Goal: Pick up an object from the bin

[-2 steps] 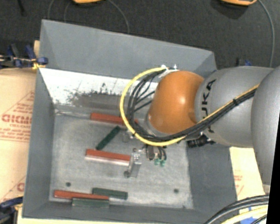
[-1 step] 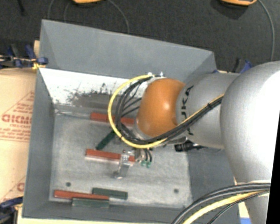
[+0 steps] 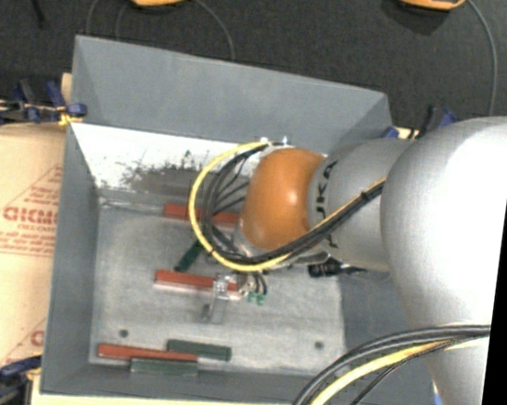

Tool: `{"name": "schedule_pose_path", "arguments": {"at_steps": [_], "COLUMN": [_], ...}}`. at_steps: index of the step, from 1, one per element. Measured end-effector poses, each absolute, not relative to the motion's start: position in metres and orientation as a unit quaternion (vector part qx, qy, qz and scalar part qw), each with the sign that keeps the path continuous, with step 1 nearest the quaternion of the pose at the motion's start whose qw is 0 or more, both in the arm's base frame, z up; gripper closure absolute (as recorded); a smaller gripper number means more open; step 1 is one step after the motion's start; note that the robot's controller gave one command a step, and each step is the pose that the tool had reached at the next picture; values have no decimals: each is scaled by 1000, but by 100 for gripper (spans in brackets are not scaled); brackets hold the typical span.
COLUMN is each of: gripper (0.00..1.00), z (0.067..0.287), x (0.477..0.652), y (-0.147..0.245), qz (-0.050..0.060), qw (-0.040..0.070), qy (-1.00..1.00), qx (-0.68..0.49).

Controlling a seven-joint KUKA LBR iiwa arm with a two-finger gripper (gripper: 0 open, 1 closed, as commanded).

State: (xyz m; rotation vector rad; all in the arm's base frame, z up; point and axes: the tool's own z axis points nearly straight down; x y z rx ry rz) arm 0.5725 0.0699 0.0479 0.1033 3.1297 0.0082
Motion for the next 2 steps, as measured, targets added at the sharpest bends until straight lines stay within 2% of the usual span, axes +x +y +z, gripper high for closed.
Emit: {"name": "schedule_pose_path", "arguments": {"at_steps": [1, 2], "gripper": [0, 0], "z": [70, 82], "x": [568, 564], "y": [69, 66], "qz": [1, 1], "qw": [2, 2], "qy": [1000, 999], "qx": [28, 42]}}
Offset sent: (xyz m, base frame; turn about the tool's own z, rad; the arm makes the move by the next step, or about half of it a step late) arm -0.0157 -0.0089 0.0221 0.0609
